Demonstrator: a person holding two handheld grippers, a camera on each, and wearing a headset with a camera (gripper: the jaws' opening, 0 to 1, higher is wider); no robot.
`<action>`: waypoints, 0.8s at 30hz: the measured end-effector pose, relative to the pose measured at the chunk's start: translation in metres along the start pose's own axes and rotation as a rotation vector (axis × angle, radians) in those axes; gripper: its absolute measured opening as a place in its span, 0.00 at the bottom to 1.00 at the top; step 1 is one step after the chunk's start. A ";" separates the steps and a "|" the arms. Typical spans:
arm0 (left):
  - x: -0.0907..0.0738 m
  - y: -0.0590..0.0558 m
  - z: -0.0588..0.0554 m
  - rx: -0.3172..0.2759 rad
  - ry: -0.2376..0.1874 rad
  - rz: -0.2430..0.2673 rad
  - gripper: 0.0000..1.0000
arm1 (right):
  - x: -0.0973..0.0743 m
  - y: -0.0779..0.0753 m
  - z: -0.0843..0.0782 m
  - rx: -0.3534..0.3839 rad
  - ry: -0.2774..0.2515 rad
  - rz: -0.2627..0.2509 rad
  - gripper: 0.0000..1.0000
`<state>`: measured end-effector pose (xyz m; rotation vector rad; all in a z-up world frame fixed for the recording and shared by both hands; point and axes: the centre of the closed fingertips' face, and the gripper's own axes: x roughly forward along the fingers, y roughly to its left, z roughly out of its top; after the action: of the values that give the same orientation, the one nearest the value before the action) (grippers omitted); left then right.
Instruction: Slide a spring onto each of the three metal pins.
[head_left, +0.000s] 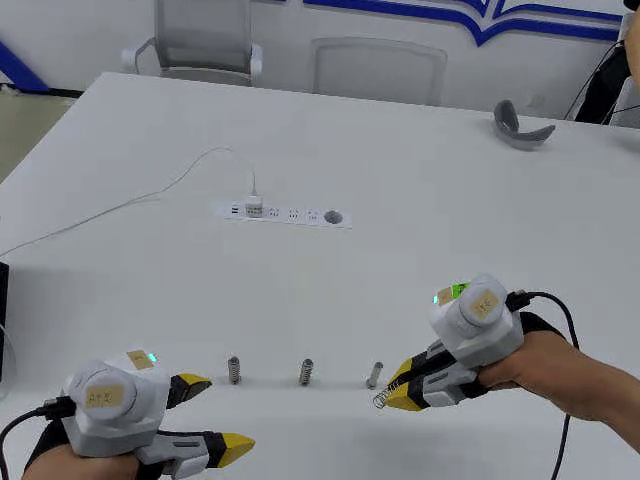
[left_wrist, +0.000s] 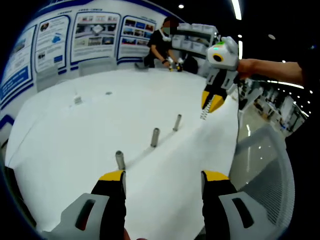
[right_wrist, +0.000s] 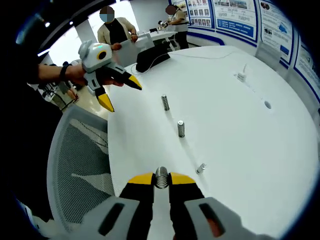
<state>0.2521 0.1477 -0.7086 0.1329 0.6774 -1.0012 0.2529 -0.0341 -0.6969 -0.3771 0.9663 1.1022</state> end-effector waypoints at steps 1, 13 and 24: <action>0.000 0.000 -0.001 -0.002 0.000 0.000 0.62 | 0.000 -0.003 0.000 0.003 0.002 -0.006 0.12; -0.011 0.011 -0.006 -0.049 -0.013 0.035 0.63 | 0.002 -0.037 -0.003 0.004 0.047 -0.058 0.12; -0.015 0.014 -0.014 -0.077 -0.007 0.044 0.63 | 0.012 -0.058 -0.005 -0.013 0.087 -0.086 0.12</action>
<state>0.2520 0.1715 -0.7136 0.0768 0.7031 -0.9313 0.3026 -0.0559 -0.7199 -0.4762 1.0111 1.0212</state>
